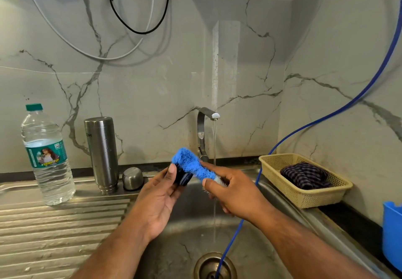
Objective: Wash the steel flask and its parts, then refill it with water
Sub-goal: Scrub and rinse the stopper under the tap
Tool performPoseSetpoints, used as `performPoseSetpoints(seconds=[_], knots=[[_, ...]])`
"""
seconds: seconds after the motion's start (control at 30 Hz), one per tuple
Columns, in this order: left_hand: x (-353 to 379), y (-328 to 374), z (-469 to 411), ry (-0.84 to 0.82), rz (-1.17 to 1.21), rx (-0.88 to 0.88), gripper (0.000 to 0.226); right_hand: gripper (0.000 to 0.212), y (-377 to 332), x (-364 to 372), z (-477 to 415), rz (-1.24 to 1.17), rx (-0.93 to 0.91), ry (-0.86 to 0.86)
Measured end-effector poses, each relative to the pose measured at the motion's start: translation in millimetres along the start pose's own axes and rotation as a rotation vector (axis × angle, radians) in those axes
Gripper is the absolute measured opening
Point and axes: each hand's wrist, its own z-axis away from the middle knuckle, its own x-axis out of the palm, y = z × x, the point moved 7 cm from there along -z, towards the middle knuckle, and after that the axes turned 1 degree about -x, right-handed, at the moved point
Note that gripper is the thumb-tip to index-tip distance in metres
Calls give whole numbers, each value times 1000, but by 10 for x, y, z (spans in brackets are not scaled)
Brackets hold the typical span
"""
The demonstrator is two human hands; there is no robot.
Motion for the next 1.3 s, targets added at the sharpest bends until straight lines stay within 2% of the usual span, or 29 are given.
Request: performPoseSetpoints(seconds=[0.1,0.27,0.43,0.63,0.87,0.93,1.1,1.3], knots=[[34,-5,19,-31,-36,-4,47,45,9,41,12,-27,3,-29],[-93,7,-8,64,-111,11,55,48,63,-27,5,-4,39,11],[-51,8,-9,26,-23,7,46,49,55,4,3,2,32,7],[-84,43,-56,12,-21,26,56,48,82,-27,-18,20,37,19],[-53,13,-14,6,8,-10,39,48,92,34,-23,-18,31,-19],[-38,27,-18,-2,-2,5,39,48,96,71,-17,-25,40,-57],[-57,38,-45,5,-9,29,53,48,111,15,-21,-34,65,-19],[-60,-28,-21,6,3,-40,42,49,97,52,-5,-25,33,-31]])
